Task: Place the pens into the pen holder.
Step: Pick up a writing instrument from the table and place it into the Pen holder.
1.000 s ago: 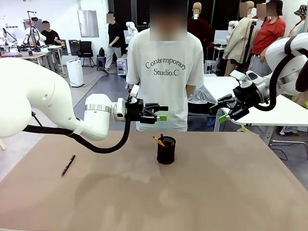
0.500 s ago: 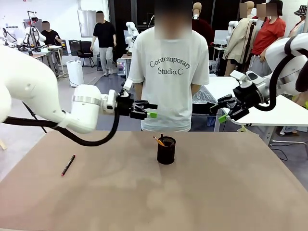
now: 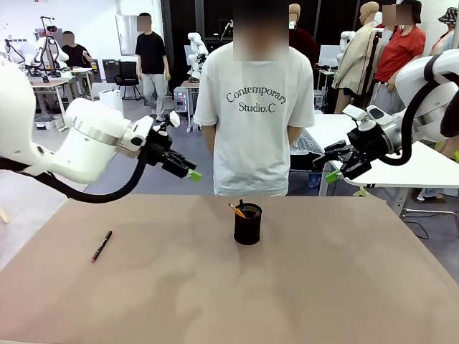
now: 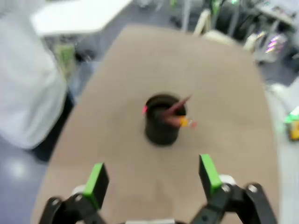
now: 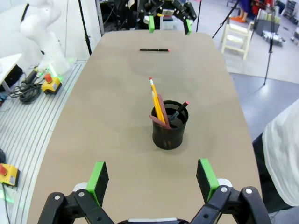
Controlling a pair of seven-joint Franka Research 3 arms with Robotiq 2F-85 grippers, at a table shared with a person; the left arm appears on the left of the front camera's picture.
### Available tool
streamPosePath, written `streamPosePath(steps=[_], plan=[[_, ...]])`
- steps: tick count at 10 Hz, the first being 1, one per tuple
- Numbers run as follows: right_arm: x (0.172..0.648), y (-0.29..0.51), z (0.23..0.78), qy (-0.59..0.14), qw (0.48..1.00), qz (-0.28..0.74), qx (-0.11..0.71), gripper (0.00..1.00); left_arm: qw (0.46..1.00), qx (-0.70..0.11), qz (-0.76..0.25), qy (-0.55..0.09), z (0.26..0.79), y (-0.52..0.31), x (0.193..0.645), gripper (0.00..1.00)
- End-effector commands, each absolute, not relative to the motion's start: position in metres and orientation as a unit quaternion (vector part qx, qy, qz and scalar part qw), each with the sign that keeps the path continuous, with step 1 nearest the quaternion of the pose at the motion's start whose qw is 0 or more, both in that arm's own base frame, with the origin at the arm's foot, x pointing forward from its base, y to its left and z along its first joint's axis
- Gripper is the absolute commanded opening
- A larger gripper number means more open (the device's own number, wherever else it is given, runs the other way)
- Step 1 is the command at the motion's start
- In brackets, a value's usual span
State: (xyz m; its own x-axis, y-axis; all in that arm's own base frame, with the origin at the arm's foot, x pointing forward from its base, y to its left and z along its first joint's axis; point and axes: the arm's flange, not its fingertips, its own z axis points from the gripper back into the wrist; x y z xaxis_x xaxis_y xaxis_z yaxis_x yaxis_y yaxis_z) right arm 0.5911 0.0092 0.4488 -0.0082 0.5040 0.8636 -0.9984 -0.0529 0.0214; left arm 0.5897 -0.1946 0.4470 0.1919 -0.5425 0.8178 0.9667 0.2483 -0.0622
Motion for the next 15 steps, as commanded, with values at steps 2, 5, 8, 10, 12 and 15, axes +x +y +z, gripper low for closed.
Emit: streamPosePath(steps=[2,5,8,10,12,15], plan=[[0.591,0.011,0.452,-0.338,0.601,0.624,0.369,1.0,0.822,-0.178,-0.495,-0.221,0.462,-0.175,0.561,1.0],[0.591,0.011,0.452,-0.338,0.601,0.624,0.369,1.0,0.877,-0.103,-0.451,-0.133,0.442,-0.153,0.547,1.0],[0.591,0.011,0.452,-0.338,0.601,0.624,0.369,1.0,0.918,-0.061,-0.377,-0.111,0.418,-0.114,0.537,1.0],[0.591,0.011,0.452,-0.338,0.601,0.624,0.369,1.0,0.94,-0.064,-0.325,-0.087,0.406,-0.089,0.525,1.0],[0.591,0.011,0.452,-0.338,0.601,0.624,0.369,1.0,0.921,-0.143,-0.333,-0.141,0.391,-0.087,0.523,1.0],[0.591,0.011,0.452,-0.338,0.601,0.624,0.369,1.0,0.934,-0.071,-0.336,-0.094,0.4,-0.083,0.532,1.0]])
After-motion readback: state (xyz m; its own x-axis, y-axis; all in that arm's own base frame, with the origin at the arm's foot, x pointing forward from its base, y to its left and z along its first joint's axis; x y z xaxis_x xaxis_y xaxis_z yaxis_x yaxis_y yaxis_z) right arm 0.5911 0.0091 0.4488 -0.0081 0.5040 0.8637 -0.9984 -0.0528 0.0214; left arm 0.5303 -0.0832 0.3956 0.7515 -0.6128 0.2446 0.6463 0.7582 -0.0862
